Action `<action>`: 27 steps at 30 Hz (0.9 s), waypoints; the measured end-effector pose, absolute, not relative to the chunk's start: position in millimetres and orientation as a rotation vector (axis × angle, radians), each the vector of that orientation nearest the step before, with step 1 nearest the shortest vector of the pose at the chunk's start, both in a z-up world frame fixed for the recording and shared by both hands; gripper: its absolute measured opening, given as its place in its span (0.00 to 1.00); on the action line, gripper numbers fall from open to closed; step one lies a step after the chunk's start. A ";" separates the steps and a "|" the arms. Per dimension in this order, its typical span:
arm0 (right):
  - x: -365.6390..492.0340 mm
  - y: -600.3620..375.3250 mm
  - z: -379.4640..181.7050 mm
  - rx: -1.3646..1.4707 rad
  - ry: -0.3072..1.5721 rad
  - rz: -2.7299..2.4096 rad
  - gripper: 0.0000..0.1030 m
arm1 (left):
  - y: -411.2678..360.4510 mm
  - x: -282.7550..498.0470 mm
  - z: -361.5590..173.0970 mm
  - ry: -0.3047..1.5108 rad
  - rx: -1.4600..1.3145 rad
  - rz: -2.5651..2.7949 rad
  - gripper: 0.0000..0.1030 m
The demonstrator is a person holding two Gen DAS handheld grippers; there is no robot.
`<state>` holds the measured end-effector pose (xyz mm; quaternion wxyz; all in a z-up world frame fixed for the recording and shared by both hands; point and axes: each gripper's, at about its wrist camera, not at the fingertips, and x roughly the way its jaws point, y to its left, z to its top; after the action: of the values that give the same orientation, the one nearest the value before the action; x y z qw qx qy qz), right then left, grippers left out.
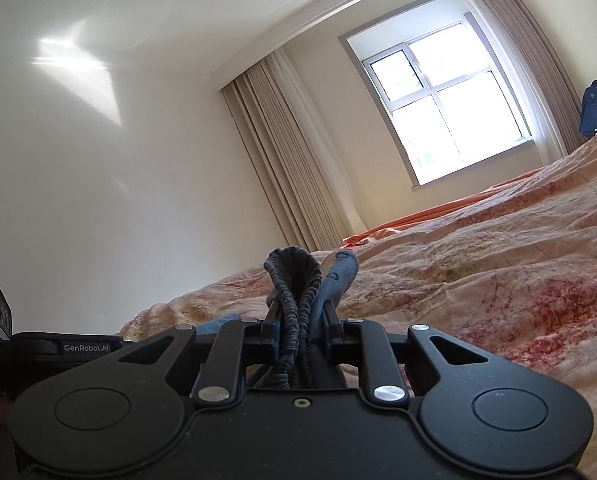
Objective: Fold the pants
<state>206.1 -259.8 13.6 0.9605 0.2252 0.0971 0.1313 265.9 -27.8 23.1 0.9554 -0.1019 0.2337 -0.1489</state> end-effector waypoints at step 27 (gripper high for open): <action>183.0 -263.1 12.4 0.404 0.221 0.110 0.99 | -13.6 239.5 19.7 0.490 -0.218 -0.208 0.94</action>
<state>183.0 -263.1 12.4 0.9721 0.2002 0.1093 0.0546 239.5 -13.6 19.7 0.9589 -0.1075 0.2417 -0.1028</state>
